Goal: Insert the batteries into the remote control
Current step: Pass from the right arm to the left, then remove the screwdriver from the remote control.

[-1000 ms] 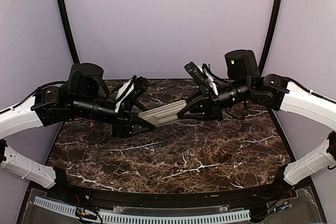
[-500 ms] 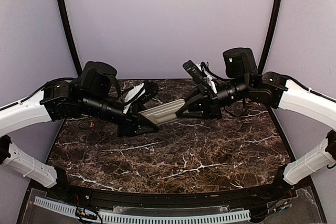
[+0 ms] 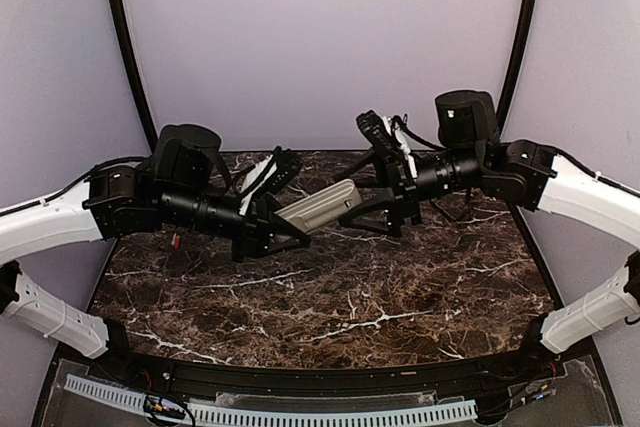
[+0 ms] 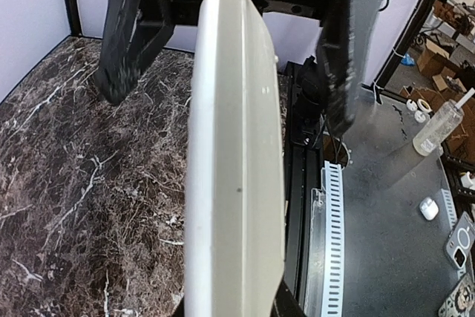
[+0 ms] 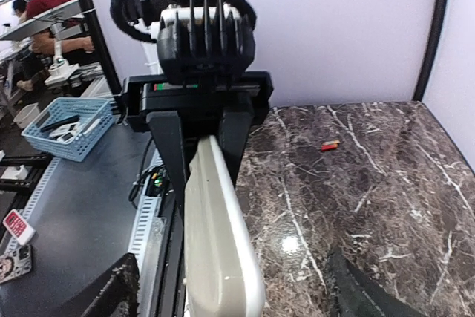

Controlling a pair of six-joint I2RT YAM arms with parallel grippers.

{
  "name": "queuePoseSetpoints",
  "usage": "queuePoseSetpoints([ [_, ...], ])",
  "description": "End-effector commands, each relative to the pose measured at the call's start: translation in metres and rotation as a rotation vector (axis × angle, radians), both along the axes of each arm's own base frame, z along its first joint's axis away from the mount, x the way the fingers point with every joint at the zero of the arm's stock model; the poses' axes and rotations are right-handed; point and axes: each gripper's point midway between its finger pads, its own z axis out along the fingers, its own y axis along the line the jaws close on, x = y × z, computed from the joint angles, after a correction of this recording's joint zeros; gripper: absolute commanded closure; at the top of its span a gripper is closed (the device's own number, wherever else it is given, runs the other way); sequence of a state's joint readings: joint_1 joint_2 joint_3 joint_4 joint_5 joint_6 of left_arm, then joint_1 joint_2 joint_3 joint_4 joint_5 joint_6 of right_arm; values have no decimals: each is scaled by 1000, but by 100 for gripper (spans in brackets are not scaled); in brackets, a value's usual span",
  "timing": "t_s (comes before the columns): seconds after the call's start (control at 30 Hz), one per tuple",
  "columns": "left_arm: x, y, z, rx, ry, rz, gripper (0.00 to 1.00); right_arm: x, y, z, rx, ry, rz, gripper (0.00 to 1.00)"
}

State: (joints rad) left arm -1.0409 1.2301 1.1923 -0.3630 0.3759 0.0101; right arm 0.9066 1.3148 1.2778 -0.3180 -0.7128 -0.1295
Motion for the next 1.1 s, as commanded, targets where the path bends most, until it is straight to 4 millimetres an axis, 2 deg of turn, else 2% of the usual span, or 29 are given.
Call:
queuePoseSetpoints([
  [0.0, 13, -7, 9, -177, 78, 123, 100, 23, -19, 28, 114, -278, -173, 12],
  [0.07, 20, -7, 8, -230, 97, 171, 100, 28, -31, 38, 173, -380, -246, 9],
  [0.17, 33, -4, 6, -283, 103, 265, 100, 30, -37, 30, 216, -437, -286, 9],
  [0.2, 36, -3, -3, -275, 108, 284, 100, 28, -36, 27, 231, -437, -272, 11],
  [0.27, 44, -1, -8, -292, 102, 332, 100, 19, -29, 21, 261, -443, -228, 14],
  [0.37, 53, 0, -7, -325, 81, 375, 100, 12, -16, 9, 281, -508, -208, 15],
  [0.6, 60, -5, -14, -336, 71, 397, 100, 24, 9, -1, 278, -559, -218, 19],
  [0.87, 61, -10, -13, -353, 72, 389, 100, 35, 11, 6, 318, -601, -282, 18],
  [1.07, 64, -15, -9, -364, 79, 387, 100, 35, 9, 11, 343, -610, -290, 18],
])
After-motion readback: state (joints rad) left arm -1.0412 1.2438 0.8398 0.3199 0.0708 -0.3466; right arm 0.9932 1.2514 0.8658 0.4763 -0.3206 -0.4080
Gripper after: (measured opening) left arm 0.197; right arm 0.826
